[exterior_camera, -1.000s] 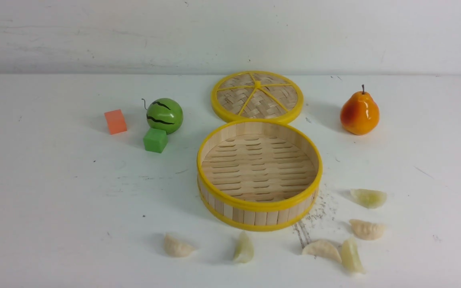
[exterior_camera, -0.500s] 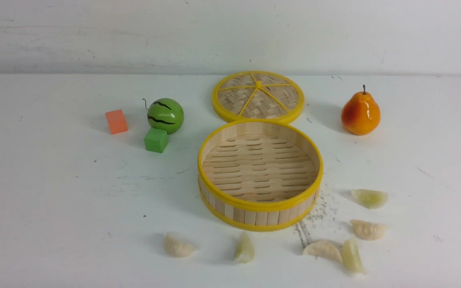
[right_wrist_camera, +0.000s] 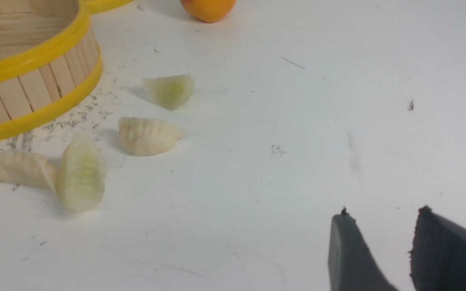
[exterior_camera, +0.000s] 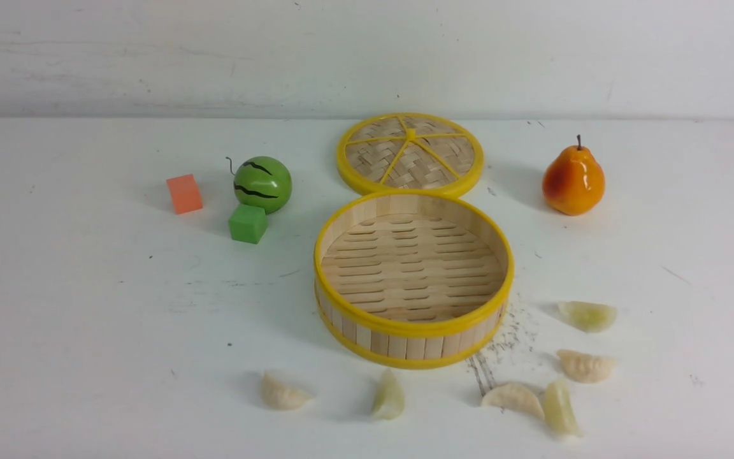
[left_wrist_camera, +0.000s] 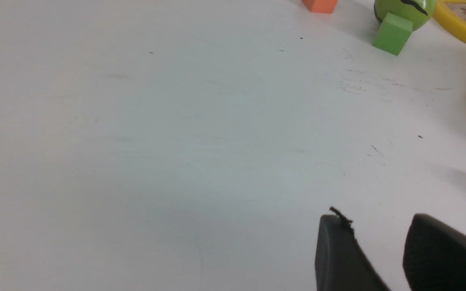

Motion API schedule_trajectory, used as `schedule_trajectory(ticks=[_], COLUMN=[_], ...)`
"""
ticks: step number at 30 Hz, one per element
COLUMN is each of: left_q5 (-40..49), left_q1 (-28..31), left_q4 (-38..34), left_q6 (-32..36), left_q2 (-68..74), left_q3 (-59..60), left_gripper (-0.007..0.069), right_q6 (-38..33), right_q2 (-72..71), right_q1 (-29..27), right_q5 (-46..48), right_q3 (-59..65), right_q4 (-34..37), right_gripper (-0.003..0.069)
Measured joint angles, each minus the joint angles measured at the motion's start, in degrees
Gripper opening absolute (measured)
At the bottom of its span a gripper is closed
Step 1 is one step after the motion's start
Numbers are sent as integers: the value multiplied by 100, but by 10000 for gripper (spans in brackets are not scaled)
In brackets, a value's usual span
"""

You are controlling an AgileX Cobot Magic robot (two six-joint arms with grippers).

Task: Put the dumplings into the steamer on the white table.
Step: 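Reach for and grasp a dumpling on the table with the left gripper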

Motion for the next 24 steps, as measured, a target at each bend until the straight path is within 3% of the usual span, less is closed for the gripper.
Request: schedule_trajectory(ticks=[19,24], left_q5=[-106,-640], left_q1=[0,0], left_q4=[30,-1256], left_q6=[-9,-687], left_q2=[0,0], left_q3=[0,0], left_gripper=[238,238], right_q6=[0,0], right_q2=[0,0], right_q1=[0,0], right_q5=[0,0], right_q3=[0,0], right_q4=[0,202], right_gripper=[239,239])
